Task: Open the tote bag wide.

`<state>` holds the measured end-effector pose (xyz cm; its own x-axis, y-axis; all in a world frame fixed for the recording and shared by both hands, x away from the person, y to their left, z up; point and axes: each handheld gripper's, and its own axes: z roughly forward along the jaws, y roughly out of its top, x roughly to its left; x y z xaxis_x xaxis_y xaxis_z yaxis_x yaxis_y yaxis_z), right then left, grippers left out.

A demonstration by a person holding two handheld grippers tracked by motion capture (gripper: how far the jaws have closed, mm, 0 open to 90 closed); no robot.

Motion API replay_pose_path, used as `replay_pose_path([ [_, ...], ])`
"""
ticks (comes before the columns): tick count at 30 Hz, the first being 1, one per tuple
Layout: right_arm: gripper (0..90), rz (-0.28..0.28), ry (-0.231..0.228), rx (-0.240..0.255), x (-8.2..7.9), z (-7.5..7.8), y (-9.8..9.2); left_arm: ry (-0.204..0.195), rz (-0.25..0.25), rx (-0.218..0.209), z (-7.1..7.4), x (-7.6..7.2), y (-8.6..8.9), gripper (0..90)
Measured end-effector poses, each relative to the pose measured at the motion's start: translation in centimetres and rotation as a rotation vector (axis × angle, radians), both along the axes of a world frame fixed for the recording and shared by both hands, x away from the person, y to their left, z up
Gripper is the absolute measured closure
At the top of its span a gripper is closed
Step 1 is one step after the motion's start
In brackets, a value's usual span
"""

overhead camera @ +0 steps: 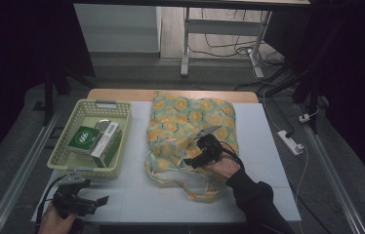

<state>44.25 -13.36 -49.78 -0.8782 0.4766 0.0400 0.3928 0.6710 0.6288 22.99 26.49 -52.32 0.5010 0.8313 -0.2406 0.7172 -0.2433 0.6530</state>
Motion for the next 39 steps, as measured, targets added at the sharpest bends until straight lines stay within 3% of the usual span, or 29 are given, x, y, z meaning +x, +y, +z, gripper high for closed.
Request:
replay_pose_path([
  [7,8.1,0.042,-0.006,-0.073,-0.5,-2.0,0.8,0.0,-0.001,-0.001,0.0,0.0,0.0,1.5],
  [10,12.9,0.061,-0.02,-0.121,-0.6,-2.4,0.8,0.001,-0.001,0.001,0.0,0.0,0.0,1.5],
  [11,16.1,0.065,-0.021,-0.113,-0.7,-2.5,0.7,0.001,-0.001,0.002,0.0,0.0,0.0,1.5],
  [15,39.7,0.094,-0.03,-0.1,-0.7,-2.1,0.3,0.003,-0.001,0.002,0.0,0.0,0.0,1.5],
  [21,76.9,0.082,-0.035,-0.098,-0.5,-1.8,0.0,0.004,0.0,0.003,0.0,0.1,-0.1,1.5],
  [25,89.4,0.067,-0.006,-0.078,-0.1,-1.8,-0.2,0.005,0.0,0.003,0.0,0.1,-0.1,1.5],
  [29,90.0,0.064,-0.013,-0.055,0.0,-1.3,-0.3,0.005,0.001,0.002,0.0,0.1,-0.1,1.5],
  [39,90.0,0.035,-0.08,0.046,-0.2,1.4,-1.1,0.005,0.0,0.001,0.0,0.1,0.0,1.5],
])
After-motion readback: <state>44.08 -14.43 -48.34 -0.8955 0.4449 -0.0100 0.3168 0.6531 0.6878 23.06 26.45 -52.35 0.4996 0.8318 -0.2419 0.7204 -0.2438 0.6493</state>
